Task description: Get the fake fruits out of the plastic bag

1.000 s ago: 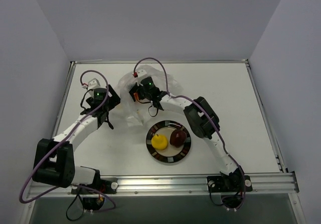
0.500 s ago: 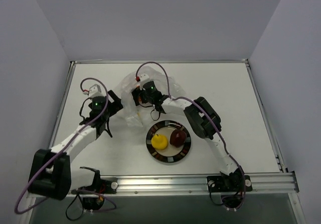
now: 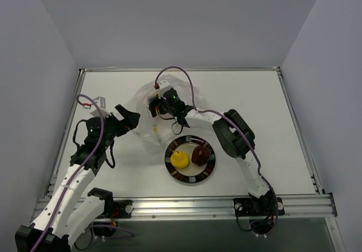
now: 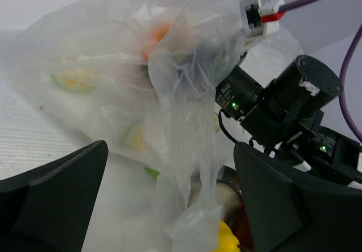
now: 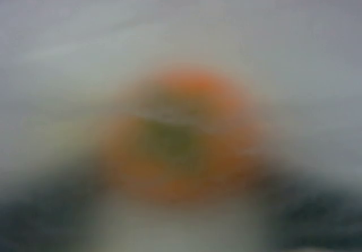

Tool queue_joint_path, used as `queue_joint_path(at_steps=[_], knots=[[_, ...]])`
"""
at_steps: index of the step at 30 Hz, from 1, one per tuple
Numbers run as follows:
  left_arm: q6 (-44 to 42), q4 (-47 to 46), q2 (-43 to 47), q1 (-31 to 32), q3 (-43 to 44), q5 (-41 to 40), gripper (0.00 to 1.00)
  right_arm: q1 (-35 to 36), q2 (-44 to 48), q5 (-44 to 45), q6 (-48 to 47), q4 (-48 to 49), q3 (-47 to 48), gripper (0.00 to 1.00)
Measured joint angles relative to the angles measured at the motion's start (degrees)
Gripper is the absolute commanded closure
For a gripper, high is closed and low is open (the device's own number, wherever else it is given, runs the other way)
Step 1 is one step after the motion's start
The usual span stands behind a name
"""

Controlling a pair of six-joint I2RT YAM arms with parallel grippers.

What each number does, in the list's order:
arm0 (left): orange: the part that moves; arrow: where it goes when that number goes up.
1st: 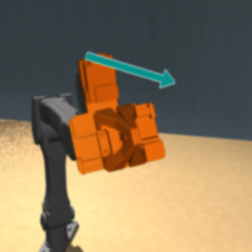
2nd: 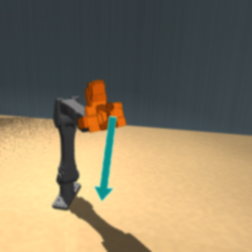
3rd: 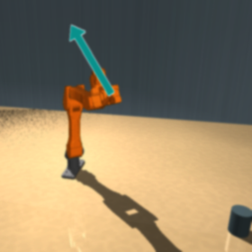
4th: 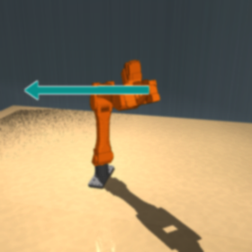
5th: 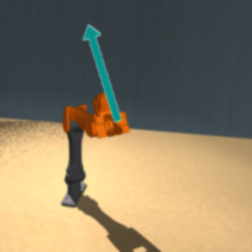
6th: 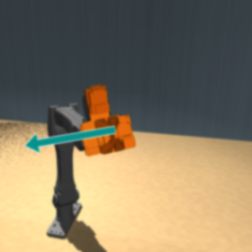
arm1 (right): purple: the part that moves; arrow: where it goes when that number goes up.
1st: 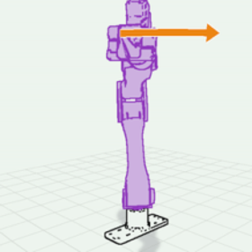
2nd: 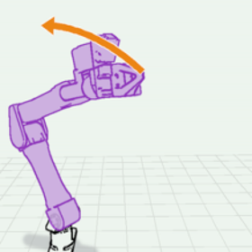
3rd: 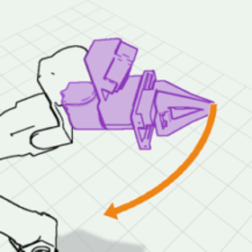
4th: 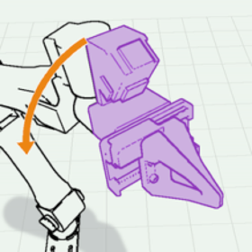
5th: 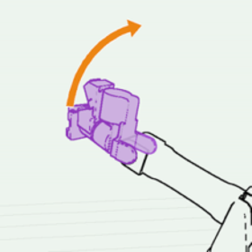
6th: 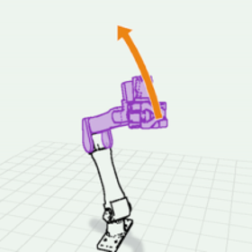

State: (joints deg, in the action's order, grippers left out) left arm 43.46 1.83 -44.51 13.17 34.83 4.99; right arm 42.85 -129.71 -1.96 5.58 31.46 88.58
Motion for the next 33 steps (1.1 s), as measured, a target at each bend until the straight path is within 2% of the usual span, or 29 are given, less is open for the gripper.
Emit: queue_joint_path(at_steps=[6,8,10,11,12,15,18,25,30,33], knots=[[-1.18,0.50,-9.35,2.36,4.17,5.42,0.12,0.00,0.33,-0.46,0.57,-0.11,-0.85,0.49],[-1.36,-0.85,-13.97,3.28,5.40,5.84,0.27,0.00,0.94,-0.66,0.61,-0.39,-2.10,0.49],[-1.64,-2.47,-17.38,3.89,6.21,5.64,0.49,0.00,1.64,-1.01,0.72,-0.63,-3.32,0.49],[-1.73,-3.30,-18.73,4.09,6.56,5.18,0.74,0.02,2.08,-1.22,0.76,-0.72,-4.07,0.49],[-1.75,-4.22,-20.06,4.20,7.13,4.17,0.81,0.04,2.73,-1.42,0.81,-0.76,-5.03,0.49],[-2.51,-6.32,-23.04,4.28,9.18,1.07,0.94,0.26,5.16,-2.29,0.94,-0.92,-8.13,0.49],[-2.75,-8.66,-25.81,4.28,11.56,-1.81,0.98,0.79,8.76,-3.96,0.94,-0.90,-12.11,0.48],[-2.78,-12.74,-32.13,4.22,15.89,-6.36,0.98,4.44,19.43,-6.45,-0.74,-0.42,-21.22,0.47],[-2.80,-14.34,-36.87,4.07,18.53,-6.58,0.98,7.13,28.02,-4.35,-1.38,-0.63,-25.90,0.48],[-2.80,-14.99,-40.37,4.02,21.49,-6.21,0.98,7.63,36.28,-0.74,-0.57,-0.68,-30.01,0.48]])
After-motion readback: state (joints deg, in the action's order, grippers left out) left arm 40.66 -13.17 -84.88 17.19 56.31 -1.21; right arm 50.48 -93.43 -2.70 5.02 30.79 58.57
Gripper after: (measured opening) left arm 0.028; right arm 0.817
